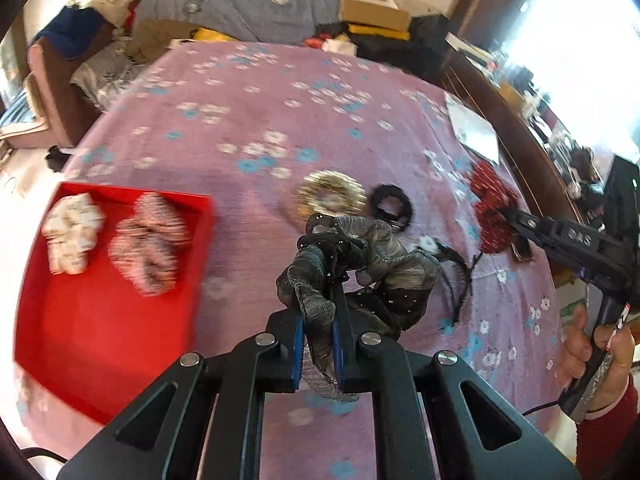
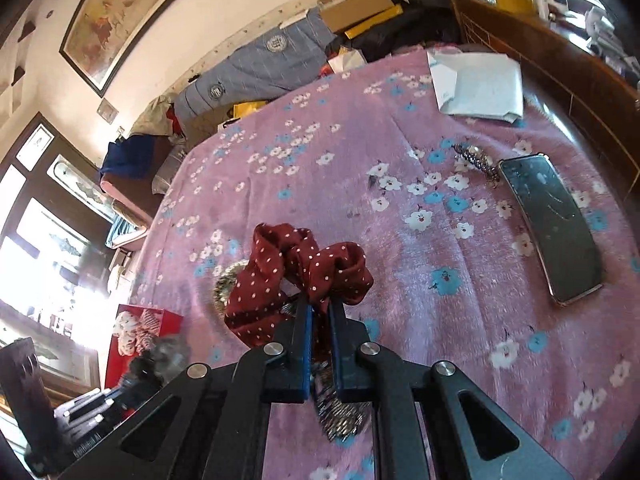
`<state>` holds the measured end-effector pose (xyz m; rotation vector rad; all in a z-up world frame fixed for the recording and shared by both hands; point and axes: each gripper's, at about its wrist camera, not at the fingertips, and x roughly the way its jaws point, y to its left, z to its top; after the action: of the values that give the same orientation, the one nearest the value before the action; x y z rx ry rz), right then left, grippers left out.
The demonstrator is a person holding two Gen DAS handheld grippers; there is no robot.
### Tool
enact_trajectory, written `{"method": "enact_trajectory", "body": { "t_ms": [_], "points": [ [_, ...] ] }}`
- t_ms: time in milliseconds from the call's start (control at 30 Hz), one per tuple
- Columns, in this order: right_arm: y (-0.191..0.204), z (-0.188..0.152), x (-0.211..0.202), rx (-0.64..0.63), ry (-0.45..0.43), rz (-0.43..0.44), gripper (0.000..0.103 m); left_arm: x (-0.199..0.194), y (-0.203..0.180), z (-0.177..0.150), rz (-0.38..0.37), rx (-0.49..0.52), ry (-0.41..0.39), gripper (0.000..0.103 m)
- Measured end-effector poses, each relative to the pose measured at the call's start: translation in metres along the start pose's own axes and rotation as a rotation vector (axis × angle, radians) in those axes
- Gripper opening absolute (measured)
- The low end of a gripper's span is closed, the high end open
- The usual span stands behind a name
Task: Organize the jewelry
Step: 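Carry the grey scrunchie into the red tray with left tool while right tool drops polka-dot scrunchie there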
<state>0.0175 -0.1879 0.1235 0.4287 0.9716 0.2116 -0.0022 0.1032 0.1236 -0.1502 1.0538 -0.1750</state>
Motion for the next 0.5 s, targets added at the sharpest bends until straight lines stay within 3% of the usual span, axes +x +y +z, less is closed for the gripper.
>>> {"method": "enact_trajectory", "body": {
  "t_ms": [267,500],
  "points": [
    [0.061,-0.013,-0.006,-0.065,-0.028,0.047,0.009,-0.044,0.099,-0.013,0.136,-0.117,-0.037,0.011],
    [0.145,-0.045,0.027,-0.168,0.094,0.170,0.009,-0.049,0.186,-0.033,0.270,-0.217,0.017,0.011]
  ]
}}
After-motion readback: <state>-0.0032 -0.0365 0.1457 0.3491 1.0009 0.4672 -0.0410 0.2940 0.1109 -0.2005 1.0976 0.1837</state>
